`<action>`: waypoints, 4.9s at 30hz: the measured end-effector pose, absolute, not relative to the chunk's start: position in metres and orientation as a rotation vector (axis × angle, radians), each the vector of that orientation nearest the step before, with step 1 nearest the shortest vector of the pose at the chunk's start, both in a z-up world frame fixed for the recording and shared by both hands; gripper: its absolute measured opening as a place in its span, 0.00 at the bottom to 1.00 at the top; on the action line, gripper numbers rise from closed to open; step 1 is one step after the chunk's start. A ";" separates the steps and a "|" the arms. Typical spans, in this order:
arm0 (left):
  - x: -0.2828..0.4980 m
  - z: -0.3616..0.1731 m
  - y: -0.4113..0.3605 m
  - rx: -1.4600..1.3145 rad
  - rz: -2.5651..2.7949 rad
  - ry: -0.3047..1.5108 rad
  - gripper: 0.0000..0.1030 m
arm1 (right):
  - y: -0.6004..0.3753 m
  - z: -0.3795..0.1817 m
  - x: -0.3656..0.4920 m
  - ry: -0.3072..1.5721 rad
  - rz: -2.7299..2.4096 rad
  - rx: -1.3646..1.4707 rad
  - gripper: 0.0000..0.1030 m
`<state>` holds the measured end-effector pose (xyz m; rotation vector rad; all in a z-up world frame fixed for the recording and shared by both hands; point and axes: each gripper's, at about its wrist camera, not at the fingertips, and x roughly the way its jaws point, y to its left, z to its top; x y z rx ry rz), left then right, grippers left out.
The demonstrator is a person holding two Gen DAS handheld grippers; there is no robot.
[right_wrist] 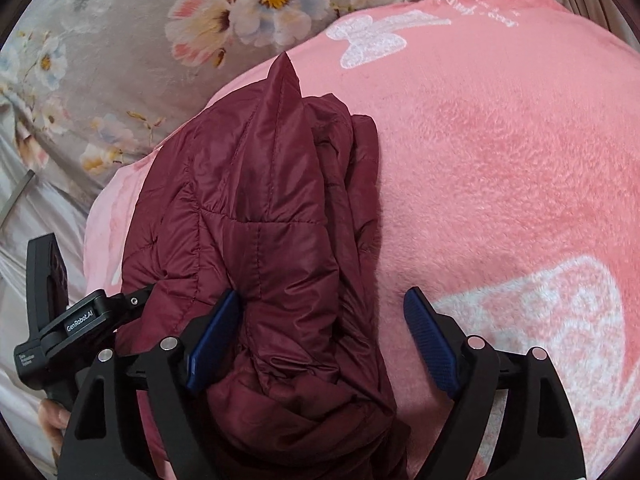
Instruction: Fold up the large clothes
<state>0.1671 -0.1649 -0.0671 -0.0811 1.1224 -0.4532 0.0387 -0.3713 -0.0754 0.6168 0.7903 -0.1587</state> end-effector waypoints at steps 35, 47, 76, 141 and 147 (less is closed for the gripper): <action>0.113 0.129 -0.109 -0.055 -0.716 0.635 0.39 | -0.305 0.128 0.006 0.372 0.076 0.460 0.18; 0.162 0.182 -0.038 -0.010 -0.654 0.376 0.40 | -0.241 0.162 0.082 0.270 0.155 0.284 0.20; 0.305 -0.039 -0.036 0.028 -0.509 0.713 0.58 | -0.261 -0.060 0.228 0.686 0.097 0.403 0.27; 0.243 -0.048 -0.039 0.110 -0.056 0.805 0.96 | -0.242 -0.066 0.167 0.775 -0.070 0.284 0.11; 0.191 -0.038 -0.015 0.074 -0.090 0.747 0.96 | -0.239 -0.047 0.111 0.667 -0.189 0.284 0.76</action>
